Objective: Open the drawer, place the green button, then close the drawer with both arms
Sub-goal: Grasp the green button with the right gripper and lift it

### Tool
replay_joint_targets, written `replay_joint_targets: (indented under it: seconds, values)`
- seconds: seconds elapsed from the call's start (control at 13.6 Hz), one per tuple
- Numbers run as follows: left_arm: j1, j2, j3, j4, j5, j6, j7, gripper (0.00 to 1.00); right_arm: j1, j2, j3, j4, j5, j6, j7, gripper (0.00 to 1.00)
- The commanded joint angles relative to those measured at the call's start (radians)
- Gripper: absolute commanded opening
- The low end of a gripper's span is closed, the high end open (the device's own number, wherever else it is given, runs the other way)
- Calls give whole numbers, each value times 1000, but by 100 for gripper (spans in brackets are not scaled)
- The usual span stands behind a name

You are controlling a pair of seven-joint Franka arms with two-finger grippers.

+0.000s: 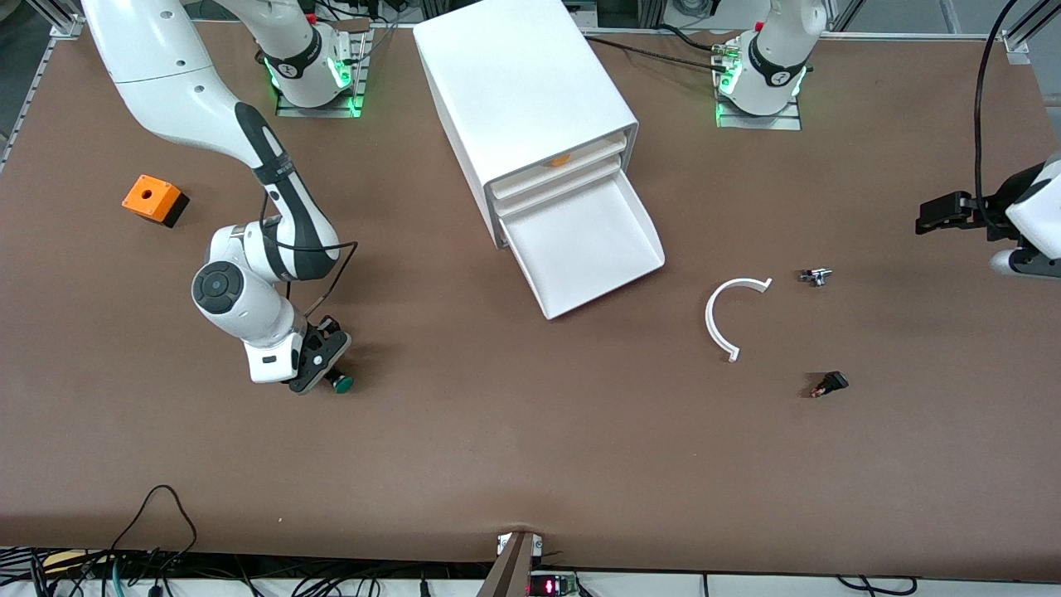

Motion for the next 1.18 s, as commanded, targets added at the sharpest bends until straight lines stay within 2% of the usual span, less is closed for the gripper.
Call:
replay_joint_targets:
  seconds: [0.0, 0.07, 0.37, 0.59, 0.73, 0.96, 1.1]
  values:
    - [-2, 0, -16, -21, 36, 20, 26, 100, -2, -1, 0, 6, 3, 10, -28, 9]
    - [-2, 6, -18, -22, 36, 23, 26, 100, -2, -2, 0, 8, 5, 9, -28, 0]
    - [-9, 12, -21, -22, 19, 23, 18, 100, 3, -13, 3, 37, 28, -50, -16, 0]
    - [-5, 19, -21, -25, 17, 23, 21, 100, 6, -40, 50, 123, 124, -244, 77, 0]
    - [4, 26, -19, -24, 17, 23, 26, 100, 13, -63, 96, 170, 129, -351, 195, 0]
    - [8, 32, -19, -24, 17, 21, 27, 100, 35, -73, 208, 253, 105, -474, 445, 0]
    - [7, 34, -19, -24, 20, 21, 29, 100, 141, -74, 218, 286, 66, -501, 655, 0]
